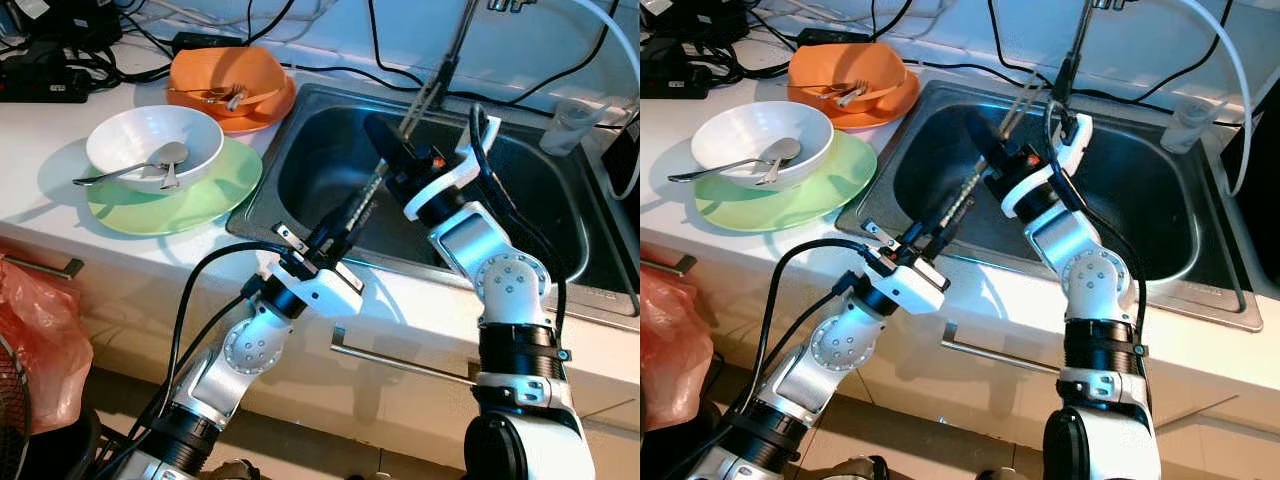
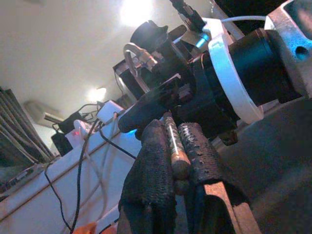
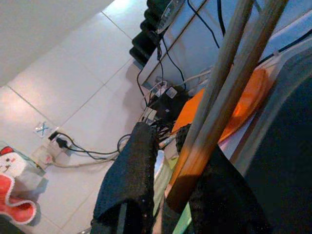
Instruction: Kitchen organization
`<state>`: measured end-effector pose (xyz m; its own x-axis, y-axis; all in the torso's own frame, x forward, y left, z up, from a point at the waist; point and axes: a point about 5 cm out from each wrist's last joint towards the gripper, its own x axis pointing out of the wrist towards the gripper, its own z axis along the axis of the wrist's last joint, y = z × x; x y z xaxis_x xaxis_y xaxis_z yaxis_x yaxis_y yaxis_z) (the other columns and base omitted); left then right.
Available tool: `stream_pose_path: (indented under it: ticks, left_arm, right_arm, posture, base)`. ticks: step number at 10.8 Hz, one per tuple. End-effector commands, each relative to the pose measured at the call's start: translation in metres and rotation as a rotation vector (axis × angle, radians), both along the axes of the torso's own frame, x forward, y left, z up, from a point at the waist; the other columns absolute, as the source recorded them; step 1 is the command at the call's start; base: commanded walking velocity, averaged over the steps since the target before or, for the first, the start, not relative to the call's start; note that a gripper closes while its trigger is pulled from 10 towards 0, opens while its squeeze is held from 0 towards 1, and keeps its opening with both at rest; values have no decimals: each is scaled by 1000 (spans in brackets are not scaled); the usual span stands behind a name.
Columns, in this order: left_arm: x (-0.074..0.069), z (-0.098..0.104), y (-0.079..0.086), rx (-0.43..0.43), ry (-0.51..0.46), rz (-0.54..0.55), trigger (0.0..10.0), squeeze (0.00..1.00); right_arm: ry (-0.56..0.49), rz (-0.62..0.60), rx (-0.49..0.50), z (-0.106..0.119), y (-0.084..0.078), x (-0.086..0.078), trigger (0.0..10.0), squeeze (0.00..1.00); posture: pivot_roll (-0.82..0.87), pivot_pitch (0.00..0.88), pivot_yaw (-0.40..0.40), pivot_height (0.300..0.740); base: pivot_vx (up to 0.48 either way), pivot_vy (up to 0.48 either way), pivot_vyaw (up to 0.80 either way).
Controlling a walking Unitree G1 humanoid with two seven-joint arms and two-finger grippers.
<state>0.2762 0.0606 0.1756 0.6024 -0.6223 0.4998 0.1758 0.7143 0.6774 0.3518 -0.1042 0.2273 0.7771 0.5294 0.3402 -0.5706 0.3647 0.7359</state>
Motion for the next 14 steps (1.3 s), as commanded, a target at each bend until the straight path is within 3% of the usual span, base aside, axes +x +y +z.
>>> stream_pose_path:
  ticks: [1, 8, 9, 10, 11, 12, 13, 14]
  left_arm:
    - [-2, 14, 0, -60, -63, -12, 0, 0]
    - [-3, 16, -4, -60, -84, -25, 0, 0]
    - [-3, 16, -4, -60, -86, -28, 0, 196]
    - [-4, 17, -5, -65, -91, -29, 0, 624]
    - [-3, 17, -5, -70, -90, -25, 2314, 1000]
    - [-3, 17, -4, -74, -90, -22, 10000, 1000]
    - [-3, 17, -4, -79, -88, -19, 10000, 1000]
    - [-3, 17, -5, -81, -87, -20, 10000, 1000]
  right_arm:
    - [50, -57, -33, -11, -11, 4, 0, 0]
    - [69, -57, -38, -12, -13, 5, 0, 0]
    - [69, -57, -38, -12, -13, 5, 0, 0]
    - [73, -54, -38, -13, -12, 4, 0, 0]
    - [74, -52, -39, -14, -11, 4, 0, 0]
    - [75, -51, -39, -14, -11, 4, 0, 0]
    - [72, -51, -41, -13, -11, 5, 0, 0]
    - [74, -53, -43, -13, -12, 5, 4314, 0]
  posture:
    - [-9, 77, -68, 740]
    - [-16, 78, -70, 740]
    - [-16, 78, -70, 740]
    - [-15, 77, -71, 740]
    - [-15, 78, -73, 740]
    - [-15, 79, -73, 740]
    - [-16, 79, -74, 740]
    - [-16, 79, -75, 740]
  base:
    - [0, 0, 0]
    - [0, 0, 0]
    - [0, 0, 0]
    - [0, 0, 0]
    - [0, 0, 0]
    - [0, 0, 0]
    - [0, 0, 0]
    - [0, 0, 0]
